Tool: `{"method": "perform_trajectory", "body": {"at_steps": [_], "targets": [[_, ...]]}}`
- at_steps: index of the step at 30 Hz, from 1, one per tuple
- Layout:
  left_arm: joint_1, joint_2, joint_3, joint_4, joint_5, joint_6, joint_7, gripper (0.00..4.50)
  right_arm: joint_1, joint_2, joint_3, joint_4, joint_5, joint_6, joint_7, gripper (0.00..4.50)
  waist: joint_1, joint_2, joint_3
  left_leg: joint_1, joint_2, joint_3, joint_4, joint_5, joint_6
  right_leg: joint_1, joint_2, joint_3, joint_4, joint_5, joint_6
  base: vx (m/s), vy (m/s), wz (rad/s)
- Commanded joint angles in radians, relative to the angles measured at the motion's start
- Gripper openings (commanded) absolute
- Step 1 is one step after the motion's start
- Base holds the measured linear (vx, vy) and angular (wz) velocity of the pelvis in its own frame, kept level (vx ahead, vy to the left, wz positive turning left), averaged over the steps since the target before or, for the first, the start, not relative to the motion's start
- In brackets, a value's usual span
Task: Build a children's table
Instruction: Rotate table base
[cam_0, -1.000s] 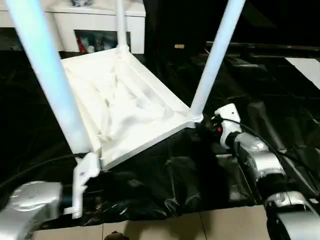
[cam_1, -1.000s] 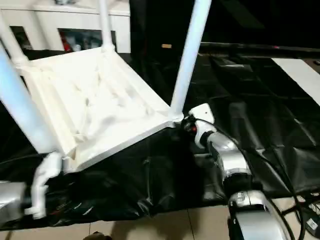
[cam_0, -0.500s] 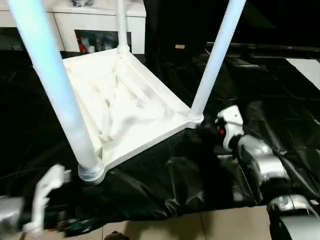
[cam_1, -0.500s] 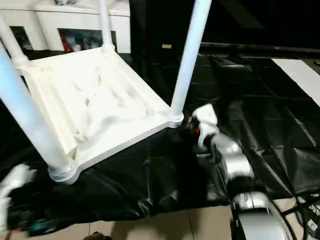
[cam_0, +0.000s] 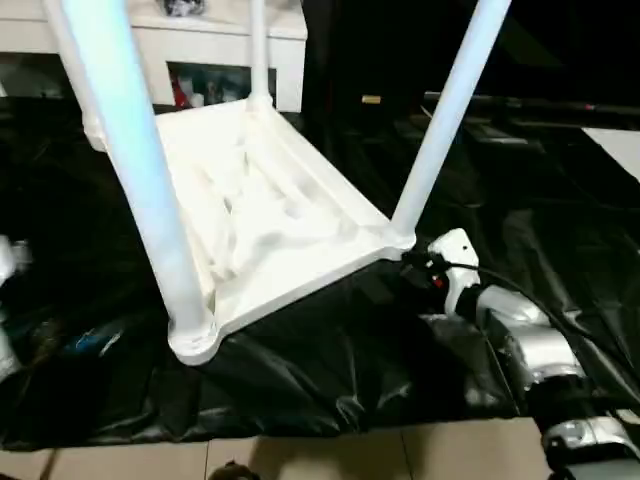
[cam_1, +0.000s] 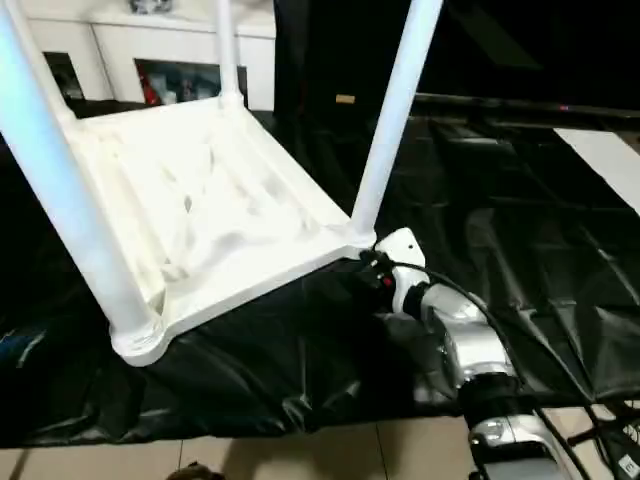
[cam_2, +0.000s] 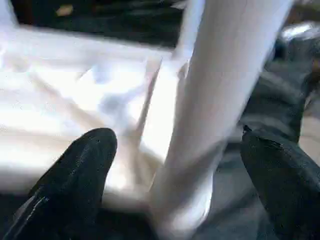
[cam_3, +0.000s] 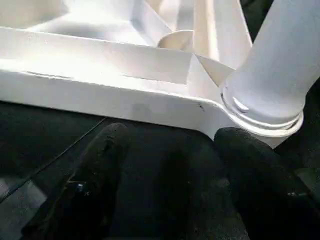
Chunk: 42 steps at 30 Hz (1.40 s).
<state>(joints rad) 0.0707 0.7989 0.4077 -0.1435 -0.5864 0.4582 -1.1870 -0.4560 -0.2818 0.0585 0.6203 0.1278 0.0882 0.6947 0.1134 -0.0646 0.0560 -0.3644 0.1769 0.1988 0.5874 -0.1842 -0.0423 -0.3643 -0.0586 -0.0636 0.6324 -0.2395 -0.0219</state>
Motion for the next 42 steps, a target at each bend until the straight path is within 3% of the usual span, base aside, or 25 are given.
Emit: {"method": "perform_trajectory", "body": {"at_steps": [1, 6, 9, 10, 14, 15, 18, 19, 25, 29, 30, 31, 34, 36, 40, 42], "targets": [[-0.030, -0.028, -0.060, -0.035, -0.022, 0.025, 0.017, 4.47, -0.017, -0.002, -0.007, 0.026, -0.018, 0.011, -0.040, 3.17, -0.001, 0.030, -0.057, 0.024, 0.065, -0.031, -0.078, -0.183, -0.052, 0.022, -0.093, 0.059, -0.060, -0.035, -0.215, 0.000, 0.000, 0.00], [-0.144, -0.126, -0.169, -0.036, -0.017, 0.033, 0.053, 4.47, -0.055, 0.034, -0.004, 0.093, -0.053, 0.004, -0.136, 3.17, -0.002, 0.026, -0.060, 0.023, 0.061, -0.027, -0.070, -0.139, -0.041, 0.026, -0.092, 0.060, -0.059, 0.022, -0.223, 0.000, 0.000, 0.00], [-0.203, -0.185, -0.233, -0.027, 0.000, 0.024, 0.076, 4.47, -0.077, 0.064, -0.007, 0.132, -0.061, 0.000, -0.192, 3.17, -0.004, 0.029, -0.059, 0.024, 0.061, -0.028, -0.070, -0.147, -0.050, 0.026, -0.092, 0.060, -0.060, 0.006, -0.224, 0.000, 0.000, 0.00], [-0.221, -0.209, -0.273, -0.031, 0.001, 0.025, 0.074, 4.47, -0.090, 0.080, -0.003, 0.160, -0.070, -0.012, -0.213, 3.17, -0.005, 0.034, -0.059, 0.025, 0.063, -0.029, -0.071, -0.167, -0.058, 0.025, -0.093, 0.060, -0.062, -0.013, -0.219, 0.000, 0.000, 0.00], [-0.247, -0.253, -0.343, -0.052, -0.005, 0.042, 0.068, 4.47, -0.115, 0.111, 0.003, 0.209, -0.081, -0.035, -0.241, 3.17, -0.003, 0.032, -0.060, 0.024, 0.063, -0.030, -0.071, -0.173, -0.067, 0.027, -0.093, 0.061, -0.060, -0.015, -0.210, 0.000, 0.000, 0.00], [-0.257, -0.273, -0.375, -0.063, -0.004, 0.050, 0.064, 4.47, -0.127, 0.123, 0.003, 0.229, -0.082, -0.047, -0.246, 3.17, -0.002, 0.038, -0.061, 0.024, 0.063, -0.031, -0.071, -0.172, -0.068, 0.028, -0.094, 0.060, -0.058, -0.009, -0.210, 0.000, 0.000, 0.00], [-0.278, -0.315, -0.432, -0.073, 0.005, 0.053, 0.070, 4.47, -0.150, 0.140, 0.001, 0.262, -0.082, -0.062, -0.254, 3.17, -0.004, 0.034, -0.061, 0.023, 0.063, -0.030, -0.070, -0.166, -0.065, 0.029, -0.094, 0.060, -0.058, 0.006, -0.214, 0.000, 0.000, 0.00], [-0.304, -0.360, -0.487, -0.072, 0.027, 0.046, 0.085, 4.47, -0.168, 0.151, -0.002, 0.284, -0.082, -0.075, -0.257, 3.17, -0.005, 0.031, -0.061, 0.021, 0.065, -0.030, -0.071, -0.162, -0.063, 0.032, -0.095, 0.061, -0.058, 0.005, -0.212, 0.000, 0.000, 0.00], [-0.380, -0.468, -0.598, -0.029, 0.081, -0.001, 0.122, 4.47, -0.197, 0.169, -0.004, 0.325, -0.081, -0.106, -0.248, 3.17, -0.010, 0.031, -0.064, 0.015, 0.062, -0.032, -0.065, -0.126, -0.047, 0.038, -0.096, 0.060, -0.055, 0.049, -0.214, 0.000, 0.000, 0.00], [-0.429, -0.532, -0.636, 0.030, 0.130, -0.052, 0.153, 4.47, -0.201, 0.174, -0.008, 0.344, -0.084, -0.124, -0.245, 3.17, -0.019, 0.029, -0.066, 0.012, 0.060, -0.031, -0.059, -0.097, -0.018, 0.042, -0.095, 0.059, -0.053, 0.098, -0.226, 0.000, 0.000, 0.00], [-0.436, -0.542, -0.639, 0.041, 0.135, -0.057, 0.157, 4.47, -0.200, 0.175, -0.010, 0.347, -0.083, -0.127, -0.246, 3.17, -0.018, 0.036, -0.066, 0.013, 0.061, -0.032, -0.059, -0.101, -0.018, 0.041, -0.096, 0.059, -0.053, 0.098, -0.229, 0.000, 0.000, 0.00], [-0.447, -0.555, -0.645, 0.057, 0.148, -0.070, 0.165, 4.47, -0.199, 0.176, -0.013, 0.349, -0.081, -0.127, -0.248, 3.17, -0.020, 0.032, -0.065, 0.013, 0.062, -0.032, -0.059, -0.110, -0.014, 0.042, -0.096, 0.059, -0.055, 0.088, -0.235, 0.000, 0.000, 0.00], [-0.480, -0.598, -0.667, 0.110, 0.183, -0.104, 0.192, 4.47, -0.194, 0.185, -0.044, 0.352, -0.048, -0.121, -0.229, 3.17, -0.020, 0.040, -0.065, 0.015, 0.062, -0.031, -0.058, -0.126, -0.006, 0.040, -0.096, 0.060, -0.059, 0.069, -0.240, 0.000, 0.000, 0.00], [-0.496, -0.626, -0.678, 0.148, 0.202, -0.139, 0.200, 4.47, -0.193, 0.182, -0.048, 0.359, -0.047, -0.127, -0.227, 3.17, -0.018, 0.039, -0.065, 0.015, 0.065, -0.032, -0.059, -0.129, -0.003, 0.040, -0.096, 0.059, -0.057, 0.066, -0.245, 0.000, 0.000, 0.00], [-0.511, -0.672, -0.705, 0.189, 0.224, -0.175, 0.213, 4.47, -0.186, 0.187, -0.064, 0.362, -0.023, -0.122, -0.195, 3.17, -0.017, 0.051, -0.067, 0.013, 0.065, -0.033, -0.057, -0.123, 0.001, 0.040, -0.097, 0.058, -0.056, 0.084, -0.253, 0.000, 0.000, 0.00], [-0.519, -0.716, -0.734, 0.216, 0.243, -0.198, 0.236, 4.47, -0.178, 0.192, -0.061, 0.358, -0.022, -0.122, -0.173, 3.17, -0.016, 0.049, -0.067, 0.012, 0.065, -0.033, -0.056, -0.127, 0.010, 0.043, -0.097, 0.058, -0.058, 0.091, -0.256, 0.000, 0.000, 0.00]]}}
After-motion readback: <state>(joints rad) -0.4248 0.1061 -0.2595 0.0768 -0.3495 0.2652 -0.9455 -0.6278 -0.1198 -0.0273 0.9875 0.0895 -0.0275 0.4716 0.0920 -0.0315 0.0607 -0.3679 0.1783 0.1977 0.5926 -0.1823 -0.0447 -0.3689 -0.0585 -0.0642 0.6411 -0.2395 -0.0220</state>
